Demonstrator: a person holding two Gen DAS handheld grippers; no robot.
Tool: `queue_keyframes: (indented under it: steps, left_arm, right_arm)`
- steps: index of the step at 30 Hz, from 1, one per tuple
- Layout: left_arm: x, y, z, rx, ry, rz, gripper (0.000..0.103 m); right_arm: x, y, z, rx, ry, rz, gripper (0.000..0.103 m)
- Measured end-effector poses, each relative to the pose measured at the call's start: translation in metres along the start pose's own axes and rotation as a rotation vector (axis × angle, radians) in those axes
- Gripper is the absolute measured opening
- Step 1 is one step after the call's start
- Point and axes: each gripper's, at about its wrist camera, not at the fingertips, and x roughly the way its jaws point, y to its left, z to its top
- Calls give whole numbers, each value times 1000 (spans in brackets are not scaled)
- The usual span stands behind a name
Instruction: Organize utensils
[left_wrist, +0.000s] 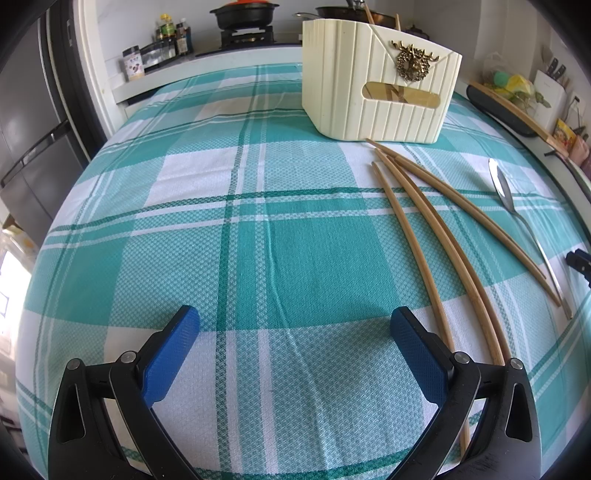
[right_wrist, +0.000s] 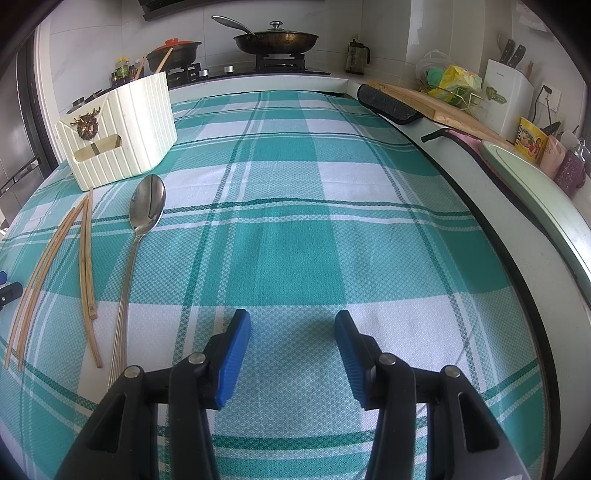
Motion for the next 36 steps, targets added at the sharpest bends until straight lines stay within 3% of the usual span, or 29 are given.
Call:
queue_keyframes:
  steps: [19, 23, 26, 28, 36]
  left_arm:
    - [1, 0, 0, -4, 1, -12, 102]
    - [-5, 8, -1, -44, -17, -71, 102]
    - [-14, 13, 0, -155, -36, -191, 102]
    - [-16, 5, 5, -170, -40, -223, 102]
    - [15, -36, 33, -40, 22, -52, 101]
  right_arm:
    - [0, 0, 0, 1, 0, 0, 48]
    - [0, 0, 0, 1, 0, 0, 49]
    - [0, 0, 0, 1, 0, 1, 49]
    - [0, 0, 0, 2, 1, 1, 49]
    - [0, 0, 0, 4, 0, 3, 49]
